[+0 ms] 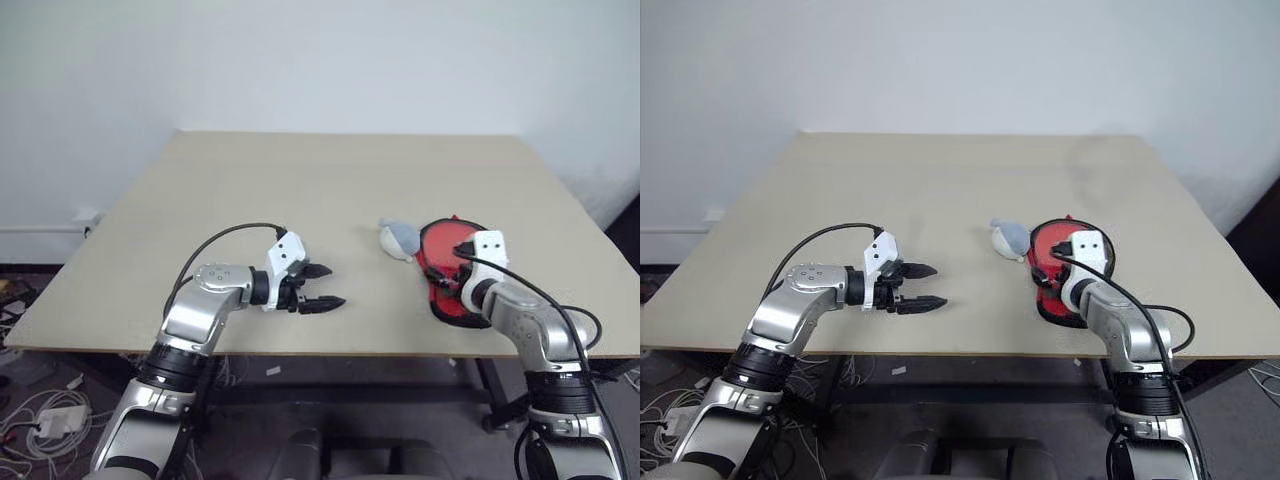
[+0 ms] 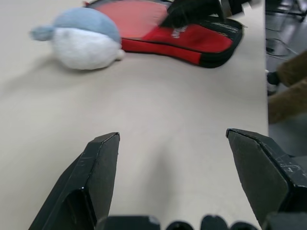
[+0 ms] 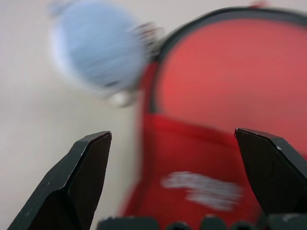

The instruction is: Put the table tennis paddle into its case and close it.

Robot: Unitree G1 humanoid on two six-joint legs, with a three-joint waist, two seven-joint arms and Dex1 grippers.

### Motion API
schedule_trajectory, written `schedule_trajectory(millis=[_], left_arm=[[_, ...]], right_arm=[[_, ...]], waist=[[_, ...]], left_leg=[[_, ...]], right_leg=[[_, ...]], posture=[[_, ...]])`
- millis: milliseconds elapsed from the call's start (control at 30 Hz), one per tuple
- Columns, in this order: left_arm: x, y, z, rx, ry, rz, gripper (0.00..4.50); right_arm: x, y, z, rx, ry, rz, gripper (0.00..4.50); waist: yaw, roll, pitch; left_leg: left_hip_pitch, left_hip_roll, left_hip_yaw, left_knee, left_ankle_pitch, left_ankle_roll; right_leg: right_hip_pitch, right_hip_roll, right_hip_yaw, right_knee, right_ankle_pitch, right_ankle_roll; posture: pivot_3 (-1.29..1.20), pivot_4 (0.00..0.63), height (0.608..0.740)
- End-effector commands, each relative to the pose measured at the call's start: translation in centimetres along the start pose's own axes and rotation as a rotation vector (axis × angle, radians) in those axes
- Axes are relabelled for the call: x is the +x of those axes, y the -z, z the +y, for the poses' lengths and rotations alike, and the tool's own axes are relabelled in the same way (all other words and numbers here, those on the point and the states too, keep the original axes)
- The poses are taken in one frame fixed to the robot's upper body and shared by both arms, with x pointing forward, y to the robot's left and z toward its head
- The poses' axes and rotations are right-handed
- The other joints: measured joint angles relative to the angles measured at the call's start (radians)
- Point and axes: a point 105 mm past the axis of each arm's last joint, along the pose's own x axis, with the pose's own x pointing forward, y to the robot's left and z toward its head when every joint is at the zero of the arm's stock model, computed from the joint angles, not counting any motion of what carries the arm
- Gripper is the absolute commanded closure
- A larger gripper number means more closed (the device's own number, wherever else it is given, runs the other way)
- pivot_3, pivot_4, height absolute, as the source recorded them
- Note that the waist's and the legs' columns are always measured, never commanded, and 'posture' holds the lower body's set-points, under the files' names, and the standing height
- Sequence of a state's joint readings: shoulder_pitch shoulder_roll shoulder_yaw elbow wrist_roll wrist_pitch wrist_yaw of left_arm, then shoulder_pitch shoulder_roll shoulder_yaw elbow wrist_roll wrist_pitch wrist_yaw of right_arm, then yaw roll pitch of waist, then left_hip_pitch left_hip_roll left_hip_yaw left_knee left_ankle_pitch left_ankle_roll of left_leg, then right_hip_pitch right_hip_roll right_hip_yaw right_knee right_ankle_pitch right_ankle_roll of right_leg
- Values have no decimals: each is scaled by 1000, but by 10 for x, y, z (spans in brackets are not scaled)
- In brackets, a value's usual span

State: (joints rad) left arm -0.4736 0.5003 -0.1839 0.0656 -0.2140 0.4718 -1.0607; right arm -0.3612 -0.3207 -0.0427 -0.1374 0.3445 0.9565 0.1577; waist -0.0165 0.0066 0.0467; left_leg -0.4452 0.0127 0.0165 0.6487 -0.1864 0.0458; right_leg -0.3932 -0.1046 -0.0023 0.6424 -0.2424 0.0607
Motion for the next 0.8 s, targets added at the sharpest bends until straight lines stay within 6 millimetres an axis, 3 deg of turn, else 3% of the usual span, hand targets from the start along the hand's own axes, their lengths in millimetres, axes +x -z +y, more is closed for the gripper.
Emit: schedule_trajectory(millis=[33, 167, 533, 633, 800], left_arm=[[2, -9, 9, 75, -55, -11, 710], [8, -9, 3, 234, -41, 34, 710], [17, -36, -5, 313, -5, -41, 710], [19, -40, -6, 312, 2, -58, 710], [23, -47, -6, 324, -5, -83, 710]], right_arm=[[-7, -10, 10, -81, -15, -18, 23], [-6, 6, 14, -125, -10, 61, 23], [-7, 23, 8, -197, 49, 130, 23], [-6, 29, 0, -236, 92, 166, 582], [-5, 35, -1, -267, 89, 206, 2312]], waist=[[-1, 0, 0], [-1, 0, 0], [-2, -1, 0], [-1, -1, 0], [0, -2, -1]], left_leg=[[0, 0, 0, 0, 0, 0], [0, 0, 2, 0, 0, 0], [0, 1, 3, 0, 0, 0], [0, 1, 3, 0, 0, 0], [0, 1, 2, 2, 0, 0]], right_leg=[[0, 0, 0, 0, 0, 0], [0, 1, -1, 0, 1, 0], [0, 1, -1, 0, 0, 1], [0, 1, -1, 0, 0, 1], [1, 1, -2, 0, 0, 1]], posture=[[0, 0, 716], [0, 0, 716], [0, 0, 716], [0, 0, 716], [0, 0, 716]])
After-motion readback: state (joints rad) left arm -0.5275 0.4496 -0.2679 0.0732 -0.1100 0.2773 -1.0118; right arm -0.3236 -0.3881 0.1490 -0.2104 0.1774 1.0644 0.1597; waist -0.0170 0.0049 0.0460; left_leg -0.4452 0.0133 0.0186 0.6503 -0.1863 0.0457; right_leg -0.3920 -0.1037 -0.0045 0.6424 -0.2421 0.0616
